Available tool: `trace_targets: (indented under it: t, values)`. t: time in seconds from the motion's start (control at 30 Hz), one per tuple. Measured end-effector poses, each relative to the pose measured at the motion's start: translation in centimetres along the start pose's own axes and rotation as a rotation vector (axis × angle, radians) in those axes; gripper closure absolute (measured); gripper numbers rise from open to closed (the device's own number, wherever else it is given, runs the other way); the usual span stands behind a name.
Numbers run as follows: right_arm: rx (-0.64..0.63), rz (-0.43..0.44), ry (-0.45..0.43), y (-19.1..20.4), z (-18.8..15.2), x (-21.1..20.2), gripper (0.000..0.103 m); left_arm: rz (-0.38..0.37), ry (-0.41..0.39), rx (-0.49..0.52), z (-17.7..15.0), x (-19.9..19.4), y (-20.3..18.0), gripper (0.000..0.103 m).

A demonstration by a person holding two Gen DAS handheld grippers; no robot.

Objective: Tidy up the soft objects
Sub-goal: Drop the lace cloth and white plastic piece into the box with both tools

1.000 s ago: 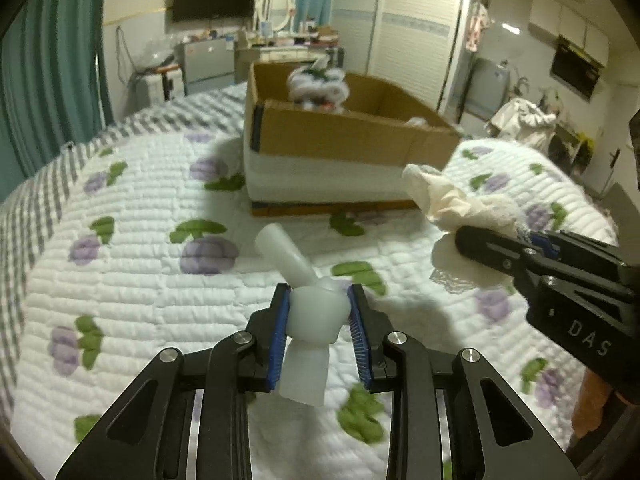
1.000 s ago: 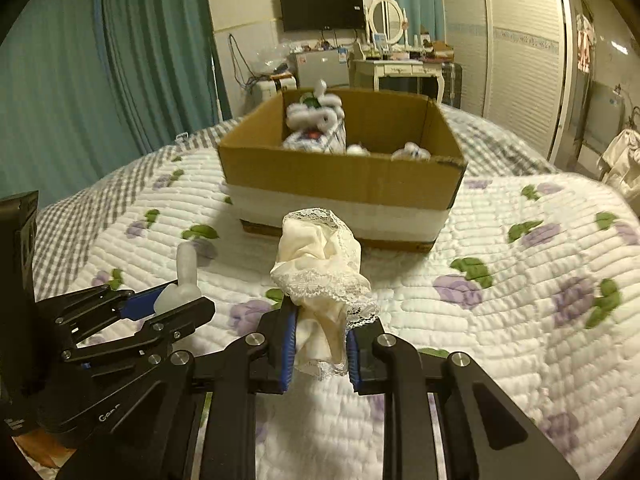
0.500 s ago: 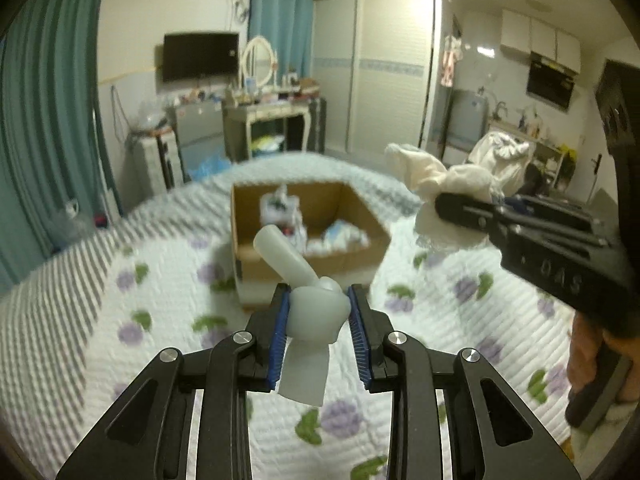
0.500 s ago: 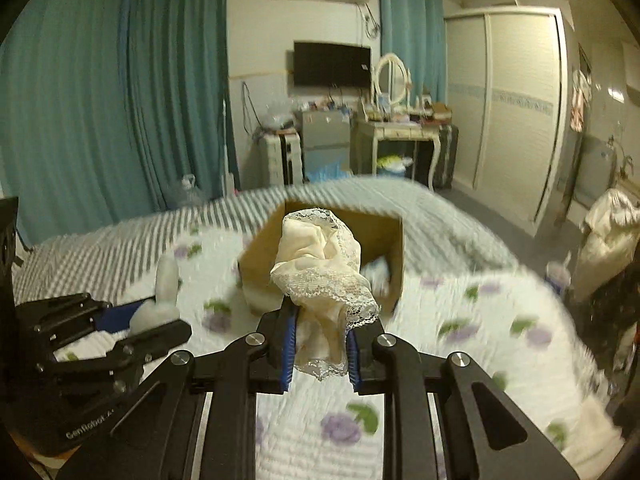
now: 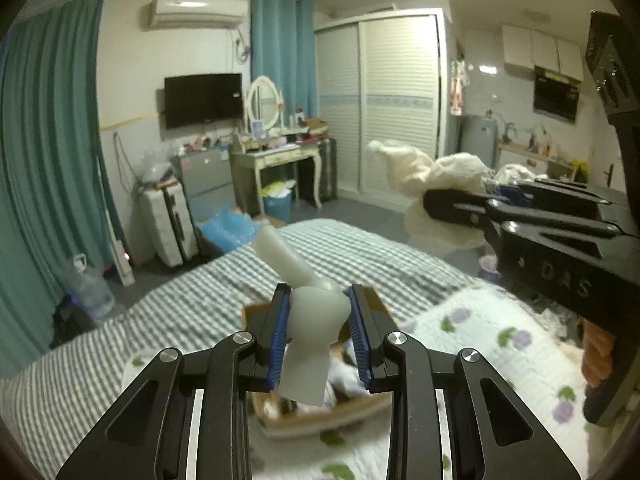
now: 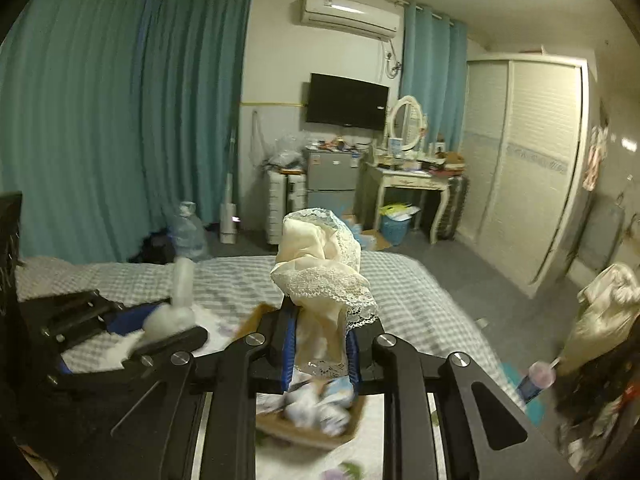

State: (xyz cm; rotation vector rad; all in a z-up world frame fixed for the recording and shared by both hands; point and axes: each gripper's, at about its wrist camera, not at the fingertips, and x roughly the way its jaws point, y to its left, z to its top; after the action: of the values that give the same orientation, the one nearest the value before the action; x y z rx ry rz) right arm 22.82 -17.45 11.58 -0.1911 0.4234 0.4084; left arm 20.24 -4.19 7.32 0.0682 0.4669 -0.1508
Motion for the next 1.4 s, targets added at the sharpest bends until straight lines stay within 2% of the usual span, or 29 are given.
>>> trace_targets:
  t: [0.07, 0.17, 0.4, 0.47, 0.6, 0.77, 0.83, 0.9, 0.93, 0.97, 1.03, 1.07, 1.23, 1.33, 1.4]
  values:
    - [0.027, 0.021, 0.015, -1.2, 0.1, 2.3, 0.083, 0.019, -0.001, 0.019, 0.3, 2.1, 0.1, 0.075]
    - [0.028, -0.004, 0.045, -2.4, -0.7, 5.6, 0.083, 0.022, 0.019, 0.04, -0.1, 5.5, 0.1, 0.075]
    - [0.091, 0.006, 0.147, -5.5, -5.1, 13.8, 0.083, -0.047, 0.13, -0.035, -2.5, 12.8, 1.0, 0.075]
    - [0.106, 0.023, 0.183, -5.8, -6.3, 16.1, 0.083, -0.046, 0.157, -0.047, -3.1, 14.3, 0.9, 0.075]
    - [0.148, 0.05, 0.232, -7.0, -8.7, 19.4, 0.083, -0.075, 0.205, -0.075, -4.1, 16.3, 1.1, 0.075]
    - [0.181, 0.102, 0.272, -7.5, -10.9, 21.5, 0.083, -0.062, 0.189, -0.064, -4.6, 16.8, 0.8, 0.074]
    - [0.19, 0.108, 0.275, -7.8, -11.0, 21.6, 0.081, -0.072, 0.19, -0.084, -4.8, 16.7, 1.0, 0.071]
    - [0.195, 0.103, 0.265, -7.9, -10.9, 21.3, 0.065, -0.061, 0.209, -0.086, -4.7, 17.0, 1.1, 0.07]
    - [0.193, 0.094, 0.257, -7.9, -10.8, 21.1, 0.056, -0.044, 0.21, -0.078, -4.6, 16.9, 1.1, 0.065]
    - [0.195, 0.08, 0.247, -7.9, -10.5, 20.7, 0.053, -0.018, 0.201, -0.065, -4.4, 16.6, 0.9, 0.061]
    - [0.2, 0.065, 0.235, -8.1, -10.0, 20.0, 0.053, 0.009, 0.182, -0.058, -4.0, 15.9, 1.0, 0.035]
    - [0.203, 0.054, 0.23, -8.2, -9.7, 19.4, 0.053, 0.016, 0.172, -0.063, -3.8, 15.3, 1.1, 0.032]
    - [0.192, -0.002, 0.193, -8.3, -6.9, 15.7, 0.053, 0.038, 0.117, -0.073, -1.0, 10.7, 1.6, 0.029]
    - [0.196, -0.028, 0.152, -8.1, -4.2, 11.8, 0.053, 0.055, 0.058, -0.05, 1.1, 6.6, 1.7, 0.028]
    - [0.185, -0.047, 0.117, -7.6, -2.2, 8.5, 0.053, 0.06, 0.015, -0.048, 2.3, 3.6, 1.7, 0.023]
